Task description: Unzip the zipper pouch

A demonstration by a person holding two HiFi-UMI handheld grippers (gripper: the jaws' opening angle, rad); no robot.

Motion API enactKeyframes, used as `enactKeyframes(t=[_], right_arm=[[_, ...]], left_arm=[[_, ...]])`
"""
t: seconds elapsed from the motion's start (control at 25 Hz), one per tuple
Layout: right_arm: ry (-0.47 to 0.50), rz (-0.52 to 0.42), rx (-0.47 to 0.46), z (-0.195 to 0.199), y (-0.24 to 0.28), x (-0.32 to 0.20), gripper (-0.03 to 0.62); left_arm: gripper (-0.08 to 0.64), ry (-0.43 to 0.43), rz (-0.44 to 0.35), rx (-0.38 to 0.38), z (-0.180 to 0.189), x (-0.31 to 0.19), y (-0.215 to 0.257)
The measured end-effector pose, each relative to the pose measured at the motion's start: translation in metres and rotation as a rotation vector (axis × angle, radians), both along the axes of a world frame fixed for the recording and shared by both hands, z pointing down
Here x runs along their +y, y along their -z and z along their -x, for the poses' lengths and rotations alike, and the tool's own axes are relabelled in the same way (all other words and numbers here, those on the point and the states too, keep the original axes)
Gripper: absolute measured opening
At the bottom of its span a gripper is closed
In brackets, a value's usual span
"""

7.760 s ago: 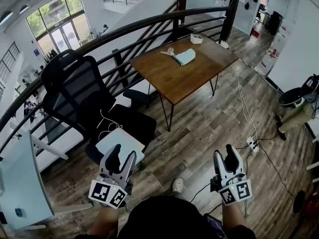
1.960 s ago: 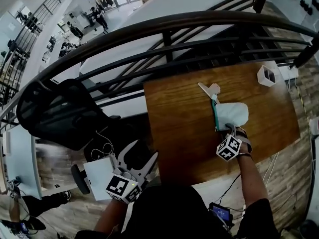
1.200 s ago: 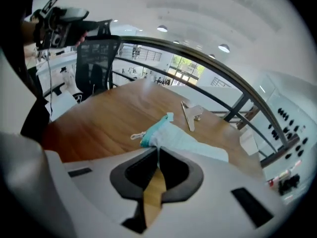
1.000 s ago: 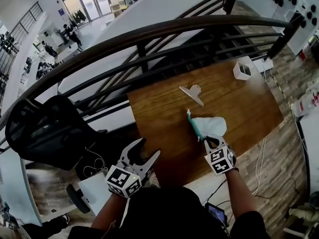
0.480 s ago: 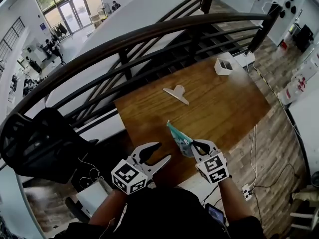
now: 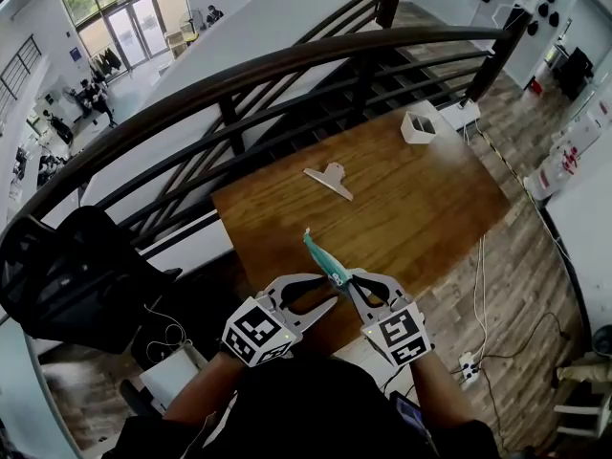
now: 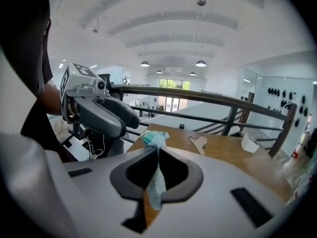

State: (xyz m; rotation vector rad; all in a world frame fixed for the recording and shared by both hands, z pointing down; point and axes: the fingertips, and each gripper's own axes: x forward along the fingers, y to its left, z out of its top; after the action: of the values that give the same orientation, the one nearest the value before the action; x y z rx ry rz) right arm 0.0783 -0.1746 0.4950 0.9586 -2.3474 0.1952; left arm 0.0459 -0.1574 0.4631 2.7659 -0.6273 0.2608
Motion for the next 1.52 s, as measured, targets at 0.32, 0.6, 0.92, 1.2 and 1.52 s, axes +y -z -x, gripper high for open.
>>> enactKeyframes(t=[0.32,0.6,0.92,1.2,1.52], right_arm=[[0.045,-0.064,0.025,0.011,0.012,0.005,0.009],[0.071,-0.134,0.085,0.018,0.019,0.009,0.008],[0.076,-0.142,0.091,0.017,0.019,0.01,0.006],[0.114,-0.137,0.034,0.022,0.022,0.018,0.006],[0.136,-0.134,0.029,0.026,0.022,0.021,0.006]], left_arm=[[0.146,-0.008,-0.001,-0.02,-0.004,-0.003,0.003],[0.149,-0.006,0.063,-0.002,0.0,-0.006,0.001],[0.118,-0.034,0.068,-0.018,0.002,-0.005,-0.005],[0.115,-0.095,0.019,-0.03,0.008,-0.001,0.002],[0.115,-0.086,0.043,0.012,0.014,0.0,0.005]])
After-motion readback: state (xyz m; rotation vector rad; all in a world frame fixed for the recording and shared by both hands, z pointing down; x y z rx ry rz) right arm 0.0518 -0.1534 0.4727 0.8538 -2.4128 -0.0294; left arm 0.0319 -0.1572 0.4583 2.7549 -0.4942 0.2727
